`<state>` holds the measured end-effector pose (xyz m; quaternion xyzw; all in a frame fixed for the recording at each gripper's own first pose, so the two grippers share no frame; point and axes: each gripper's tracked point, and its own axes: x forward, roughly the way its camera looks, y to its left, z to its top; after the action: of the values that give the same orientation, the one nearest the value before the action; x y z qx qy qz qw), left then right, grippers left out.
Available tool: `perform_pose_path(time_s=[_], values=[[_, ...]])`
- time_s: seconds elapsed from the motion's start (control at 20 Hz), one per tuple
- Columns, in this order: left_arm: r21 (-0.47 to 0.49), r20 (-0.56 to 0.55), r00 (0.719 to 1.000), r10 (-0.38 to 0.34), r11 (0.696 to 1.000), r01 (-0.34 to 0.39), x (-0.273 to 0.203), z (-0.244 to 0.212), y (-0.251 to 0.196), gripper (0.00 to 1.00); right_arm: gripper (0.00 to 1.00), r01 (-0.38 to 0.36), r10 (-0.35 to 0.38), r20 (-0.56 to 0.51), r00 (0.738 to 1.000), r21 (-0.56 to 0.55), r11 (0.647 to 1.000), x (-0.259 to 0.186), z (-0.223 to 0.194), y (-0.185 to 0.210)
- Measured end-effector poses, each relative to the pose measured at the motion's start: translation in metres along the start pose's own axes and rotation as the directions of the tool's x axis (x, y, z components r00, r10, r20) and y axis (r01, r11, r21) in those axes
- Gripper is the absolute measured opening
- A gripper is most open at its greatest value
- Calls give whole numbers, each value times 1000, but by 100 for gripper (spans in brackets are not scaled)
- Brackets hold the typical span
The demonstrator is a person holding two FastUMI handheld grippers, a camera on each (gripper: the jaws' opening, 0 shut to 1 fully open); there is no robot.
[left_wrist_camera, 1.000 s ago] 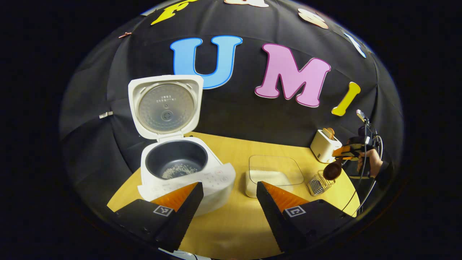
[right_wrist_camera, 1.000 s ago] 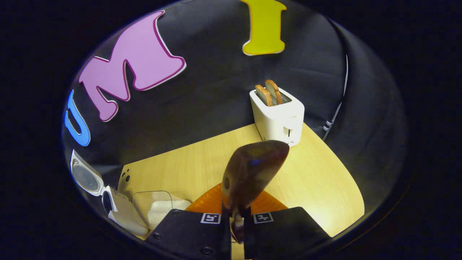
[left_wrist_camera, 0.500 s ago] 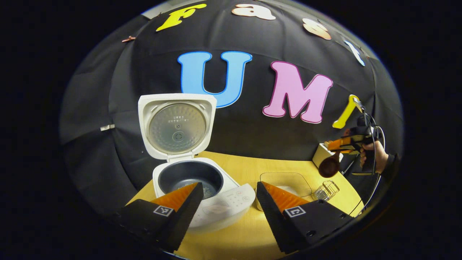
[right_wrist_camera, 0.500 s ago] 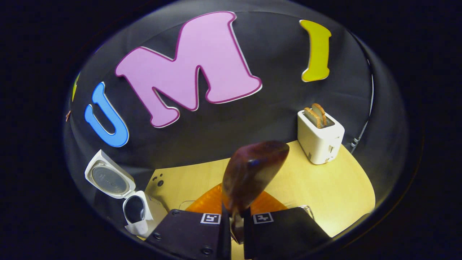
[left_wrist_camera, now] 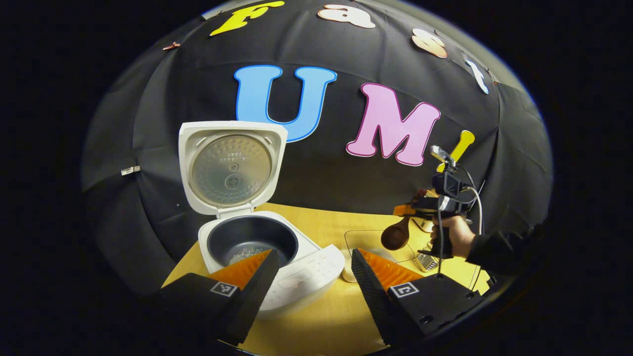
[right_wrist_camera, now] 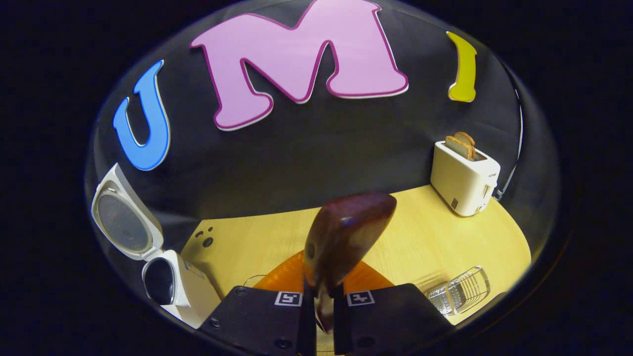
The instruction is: Close the left gripper, press the button to open the rice cooker; take a wooden spoon from the chopstick holder with the right hand, scoop a spoonful of rice and pour it into the rice cooker, then put the wooden spoon back into the chopstick holder.
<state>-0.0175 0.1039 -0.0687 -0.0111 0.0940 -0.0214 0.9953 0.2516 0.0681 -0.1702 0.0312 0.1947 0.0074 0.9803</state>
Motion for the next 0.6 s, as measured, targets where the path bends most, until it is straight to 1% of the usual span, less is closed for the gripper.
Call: perform_pose_path(time_s=[0.15, 0.25, 0.45, 0.6], values=[[-12, -27, 1000, 8, 1000, -9, -1, -10, 12, 96, 18, 42, -42, 5, 999, -16, 999, 19, -18, -3], [-2, -45, 999, 23, 1000, -23, 1, -17, 23, 96, 18, 65, -65, -1, 998, -11, 998, 26, -28, -7], [-2, -53, 998, 19, 1000, -19, 4, -20, 31, 96, 18, 67, -65, -30, 997, 74, 995, 29, -53, 1], [-11, -55, 998, 17, 1000, -18, 7, -21, 35, 96, 18, 39, -33, -63, 998, 100, 994, 25, -63, 20]])
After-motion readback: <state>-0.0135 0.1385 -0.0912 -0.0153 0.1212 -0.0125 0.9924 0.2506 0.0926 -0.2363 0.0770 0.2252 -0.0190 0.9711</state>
